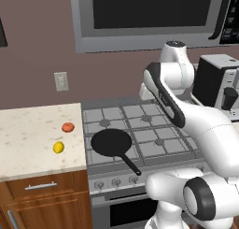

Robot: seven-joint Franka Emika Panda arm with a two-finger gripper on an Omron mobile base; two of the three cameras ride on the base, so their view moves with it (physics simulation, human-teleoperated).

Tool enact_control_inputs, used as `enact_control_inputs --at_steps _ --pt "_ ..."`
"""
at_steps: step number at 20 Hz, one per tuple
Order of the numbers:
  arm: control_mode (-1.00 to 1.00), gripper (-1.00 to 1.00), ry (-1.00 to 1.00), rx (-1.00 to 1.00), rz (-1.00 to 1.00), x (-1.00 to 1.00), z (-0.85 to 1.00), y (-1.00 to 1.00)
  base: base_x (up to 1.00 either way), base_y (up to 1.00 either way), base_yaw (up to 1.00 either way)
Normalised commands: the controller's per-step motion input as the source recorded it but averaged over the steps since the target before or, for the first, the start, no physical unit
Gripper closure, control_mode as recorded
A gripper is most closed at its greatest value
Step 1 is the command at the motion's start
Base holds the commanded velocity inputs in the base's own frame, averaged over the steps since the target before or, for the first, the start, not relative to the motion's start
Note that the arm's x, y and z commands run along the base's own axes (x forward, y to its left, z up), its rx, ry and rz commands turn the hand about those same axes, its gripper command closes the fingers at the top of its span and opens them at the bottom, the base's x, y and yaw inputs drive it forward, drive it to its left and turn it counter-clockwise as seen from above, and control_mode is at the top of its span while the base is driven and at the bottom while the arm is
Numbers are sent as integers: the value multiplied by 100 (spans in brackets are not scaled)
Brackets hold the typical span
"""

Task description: Put the squash and lemon in the pan. Then turn on the front left burner and set the heat to medium.

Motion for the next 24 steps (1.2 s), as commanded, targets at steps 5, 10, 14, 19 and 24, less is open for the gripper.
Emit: enact_control_inputs --at_steps 5,10,14,19,24 --pt "-100 -100 0 0 0 1 -5 13 0 0 0" --pt "-100 -100 1 0 0 0 -9 24 0 0 0" --pt "-100 -100 0 7 0 -1 -10 21 0 0 0" --pt "-100 -100 0 8 0 -13 -7 32 0 0 0" --pt "-100 -100 0 12 -1 -20 -15 39 0 0 0"
